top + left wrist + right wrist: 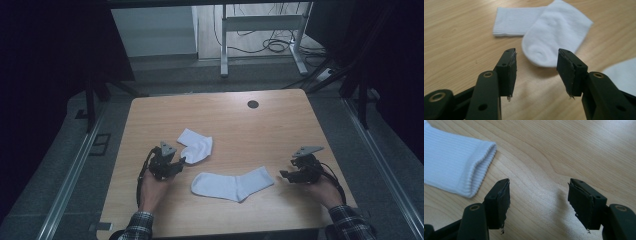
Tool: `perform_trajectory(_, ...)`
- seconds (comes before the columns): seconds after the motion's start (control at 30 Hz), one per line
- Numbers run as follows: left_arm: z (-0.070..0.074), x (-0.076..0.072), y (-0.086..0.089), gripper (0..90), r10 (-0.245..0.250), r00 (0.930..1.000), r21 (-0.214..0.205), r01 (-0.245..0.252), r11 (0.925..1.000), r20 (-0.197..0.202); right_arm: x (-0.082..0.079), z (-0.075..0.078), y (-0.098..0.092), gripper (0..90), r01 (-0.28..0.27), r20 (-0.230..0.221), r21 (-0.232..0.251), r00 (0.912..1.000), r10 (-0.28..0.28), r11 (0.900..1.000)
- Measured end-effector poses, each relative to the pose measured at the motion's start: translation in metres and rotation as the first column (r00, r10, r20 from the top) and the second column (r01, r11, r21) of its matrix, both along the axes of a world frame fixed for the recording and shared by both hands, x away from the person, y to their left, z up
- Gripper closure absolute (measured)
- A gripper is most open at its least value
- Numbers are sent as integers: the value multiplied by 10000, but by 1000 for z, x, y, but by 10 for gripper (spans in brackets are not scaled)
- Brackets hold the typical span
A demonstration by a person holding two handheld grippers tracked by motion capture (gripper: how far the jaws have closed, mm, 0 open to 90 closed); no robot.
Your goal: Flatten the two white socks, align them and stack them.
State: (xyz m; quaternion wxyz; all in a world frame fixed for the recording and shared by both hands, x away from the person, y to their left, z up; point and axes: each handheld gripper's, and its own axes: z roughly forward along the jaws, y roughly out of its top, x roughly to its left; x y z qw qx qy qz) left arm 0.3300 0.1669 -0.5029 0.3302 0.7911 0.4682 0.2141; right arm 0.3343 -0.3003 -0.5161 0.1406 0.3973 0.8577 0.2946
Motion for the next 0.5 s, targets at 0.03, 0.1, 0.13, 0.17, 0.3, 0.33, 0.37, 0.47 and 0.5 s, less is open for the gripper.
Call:
perform_trajectory(0.03,-1,3,1,509,34,10000,-39,-34,10000,-61,0,0,-1,347,33,-35,-16,10000,-33,10000)
perform_trajectory(0.1,-4,10,2,510,131,9998,-126,-133,9998,-159,1,-1,-2,347,143,-8,20,9999,-143,9999)
perform_trajectory(0.13,-5,13,2,511,157,9996,-130,-160,9998,-223,2,-2,-2,346,194,-5,31,9998,-194,9998)
perform_trajectory(0.17,-7,17,1,513,196,9994,-123,-200,9997,-299,2,-2,-2,347,271,-24,91,9996,-271,9996)
perform_trajectory(0.3,-12,26,-2,531,163,9983,-112,-170,9998,-556,2,-5,-2,335,319,-55,13,9995,-319,9995)
perform_trajectory(0.33,-14,27,-3,537,132,9980,15,-131,9999,-617,3,-6,-2,321,322,-114,-38,9994,-323,9995)
perform_trajectory(0.37,-15,29,-5,541,148,9977,153,-139,9998,-660,3,-7,-2,315,309,-212,-77,9993,-310,9995)
perform_trajectory(0.47,-20,32,-9,585,102,9950,456,-57,9989,-990,3,-8,-2,288,282,-304,-54,9991,-284,9996)
perform_trajectory(0.5,-21,33,-10,617,128,9939,580,-64,9983,-1100,3,-8,-1,279,274,-314,-52,9991,-276,9996)
